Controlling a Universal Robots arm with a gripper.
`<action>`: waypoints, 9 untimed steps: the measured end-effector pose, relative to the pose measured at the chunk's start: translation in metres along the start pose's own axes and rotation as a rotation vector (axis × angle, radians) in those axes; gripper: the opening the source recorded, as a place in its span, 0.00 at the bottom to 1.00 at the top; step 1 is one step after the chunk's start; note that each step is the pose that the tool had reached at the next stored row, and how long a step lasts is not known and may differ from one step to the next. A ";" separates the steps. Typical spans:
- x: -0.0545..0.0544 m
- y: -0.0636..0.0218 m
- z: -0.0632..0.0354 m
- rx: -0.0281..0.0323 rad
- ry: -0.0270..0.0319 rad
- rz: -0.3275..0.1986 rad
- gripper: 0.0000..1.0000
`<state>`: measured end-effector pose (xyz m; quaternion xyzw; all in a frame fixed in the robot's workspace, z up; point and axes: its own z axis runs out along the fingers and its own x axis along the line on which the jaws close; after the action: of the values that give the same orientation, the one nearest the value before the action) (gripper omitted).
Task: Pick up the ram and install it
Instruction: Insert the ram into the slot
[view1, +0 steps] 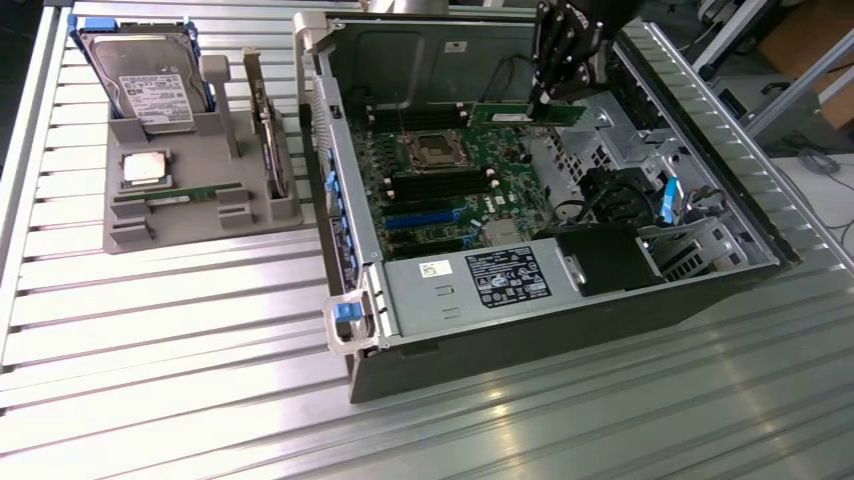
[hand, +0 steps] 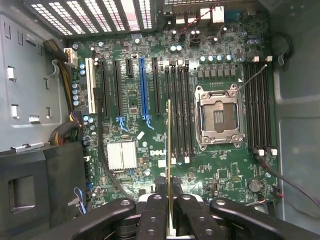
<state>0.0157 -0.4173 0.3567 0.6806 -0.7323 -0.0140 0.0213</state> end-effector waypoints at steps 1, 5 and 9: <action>0.000 0.0004 0.0002 0.0000 0.0000 0.000 0.14; 0.000 0.0015 0.0009 0.0000 0.0000 0.001 0.14; 0.000 0.0029 0.0019 0.0000 0.0000 0.001 0.14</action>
<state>0.0127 -0.4173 0.3549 0.6801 -0.7326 -0.0141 0.0214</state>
